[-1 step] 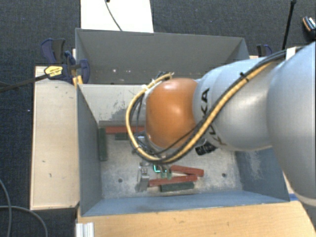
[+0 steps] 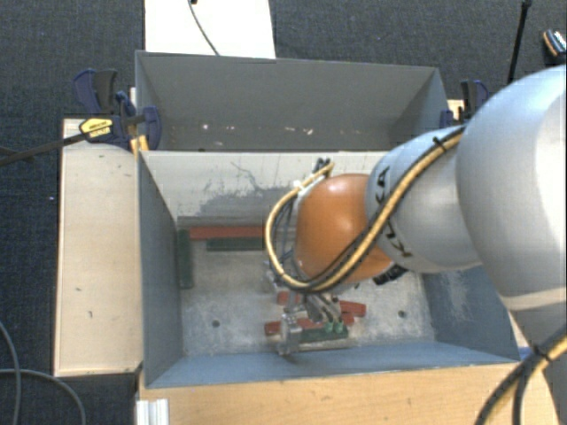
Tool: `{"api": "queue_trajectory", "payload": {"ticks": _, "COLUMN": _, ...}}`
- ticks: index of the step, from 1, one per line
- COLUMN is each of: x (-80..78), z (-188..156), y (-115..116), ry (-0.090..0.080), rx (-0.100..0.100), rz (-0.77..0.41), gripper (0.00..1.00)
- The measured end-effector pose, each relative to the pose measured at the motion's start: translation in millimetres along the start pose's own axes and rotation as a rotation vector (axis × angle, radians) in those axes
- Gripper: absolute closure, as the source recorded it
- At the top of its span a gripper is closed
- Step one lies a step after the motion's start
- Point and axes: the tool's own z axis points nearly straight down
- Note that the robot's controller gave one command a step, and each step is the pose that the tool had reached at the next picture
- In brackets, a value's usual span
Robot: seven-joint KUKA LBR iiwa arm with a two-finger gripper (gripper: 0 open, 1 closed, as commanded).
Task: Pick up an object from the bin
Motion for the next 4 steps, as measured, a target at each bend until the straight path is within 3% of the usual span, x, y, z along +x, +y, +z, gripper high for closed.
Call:
{"api": "queue_trajectory", "payload": {"ticks": 1, "x": -1.5, "z": -3.5, "y": 3.5, "ry": -0.006, "rx": -0.003, "rz": 0.004, "gripper": 1.00}}
{"api": "queue_trajectory", "payload": {"ticks": 2, "x": -6.7, "z": -126.9, "y": 2.5, "ry": -0.016, "rx": -0.004, "rz": 0.023, "gripper": 1.00}}
{"api": "queue_trajectory", "payload": {"ticks": 3, "x": -24.4, "z": -127.4, "y": 12.8, "ry": -0.012, "rx": -0.003, "rz": -0.061, "gripper": 1.00}}
{"api": "queue_trajectory", "payload": {"ticks": 4, "x": -21.8, "z": -185.9, "y": 21.5, "ry": -0.014, "rx": -0.004, "rz": -0.044, "gripper": 1.00}}
